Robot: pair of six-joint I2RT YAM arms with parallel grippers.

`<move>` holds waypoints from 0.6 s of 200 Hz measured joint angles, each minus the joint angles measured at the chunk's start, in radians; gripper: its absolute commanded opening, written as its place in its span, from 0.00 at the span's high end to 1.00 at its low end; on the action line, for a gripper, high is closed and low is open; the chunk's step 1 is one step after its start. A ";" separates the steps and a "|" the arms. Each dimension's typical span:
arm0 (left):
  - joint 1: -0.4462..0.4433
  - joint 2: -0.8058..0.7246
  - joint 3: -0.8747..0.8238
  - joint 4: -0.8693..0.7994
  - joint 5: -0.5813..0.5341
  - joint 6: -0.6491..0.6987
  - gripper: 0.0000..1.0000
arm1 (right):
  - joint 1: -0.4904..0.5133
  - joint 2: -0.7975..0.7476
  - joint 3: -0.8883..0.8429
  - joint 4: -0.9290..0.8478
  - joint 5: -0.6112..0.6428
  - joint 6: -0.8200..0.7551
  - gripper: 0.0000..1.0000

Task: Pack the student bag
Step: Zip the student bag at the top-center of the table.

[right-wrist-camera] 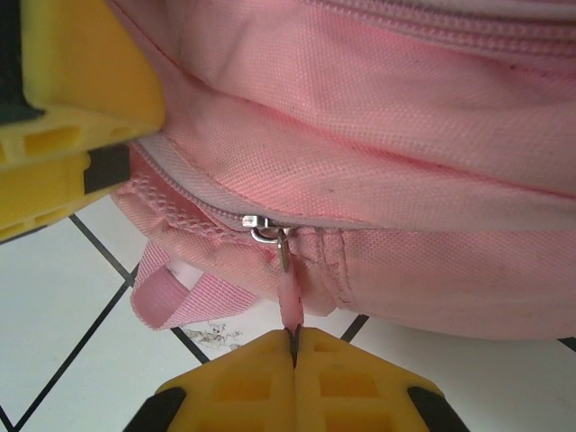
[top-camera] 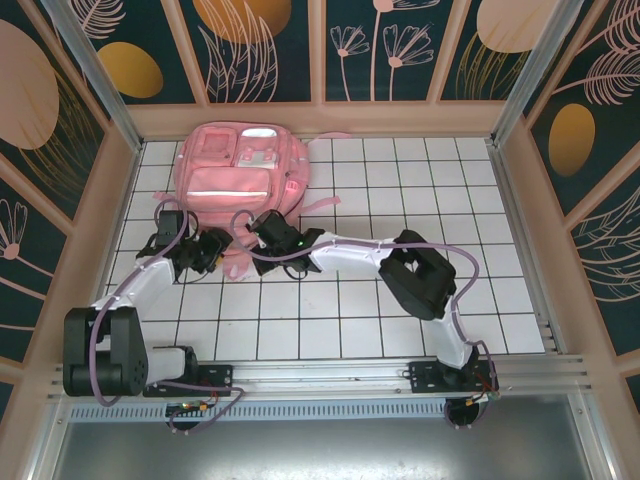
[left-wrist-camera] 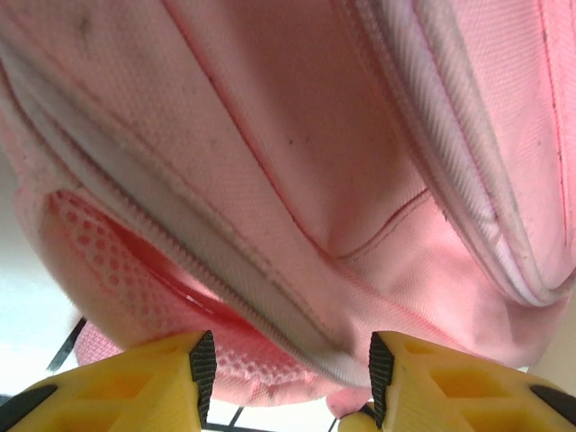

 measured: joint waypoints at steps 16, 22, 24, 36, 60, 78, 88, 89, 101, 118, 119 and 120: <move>0.000 0.016 0.000 0.021 0.000 -0.004 0.51 | -0.002 0.013 0.008 0.002 -0.009 0.008 0.83; 0.000 0.021 0.000 0.026 0.000 -0.005 0.51 | -0.003 0.018 0.010 0.002 -0.011 0.014 0.81; 0.000 0.023 0.000 0.028 0.000 -0.006 0.51 | -0.003 0.019 0.010 0.002 -0.012 0.012 0.81; 0.000 0.030 0.000 0.036 0.000 -0.006 0.51 | -0.005 0.028 0.011 0.002 -0.015 0.022 0.78; 0.000 0.035 0.000 0.043 0.000 -0.006 0.51 | -0.010 0.050 0.011 0.002 -0.023 0.029 0.75; 0.000 0.035 0.000 0.043 0.000 -0.006 0.51 | -0.013 0.062 0.011 0.002 -0.026 0.030 0.75; 0.000 0.036 0.000 0.043 0.000 -0.006 0.51 | -0.014 0.067 0.013 0.002 -0.026 0.031 0.74; 0.000 0.036 0.000 0.043 0.000 -0.006 0.51 | -0.014 0.067 0.013 0.002 -0.026 0.031 0.74; 0.000 0.036 0.000 0.043 0.000 -0.006 0.51 | -0.014 0.069 0.017 0.001 -0.026 0.031 0.73; 0.000 0.036 0.000 0.043 0.000 -0.006 0.51 | -0.014 0.070 0.027 0.001 -0.026 0.032 0.70; 0.000 0.036 0.000 0.043 0.000 -0.006 0.51 | -0.014 0.070 0.028 0.001 -0.026 0.032 0.69; 0.000 0.036 0.000 0.043 0.000 -0.006 0.51 | -0.014 0.070 0.028 0.001 -0.026 0.032 0.69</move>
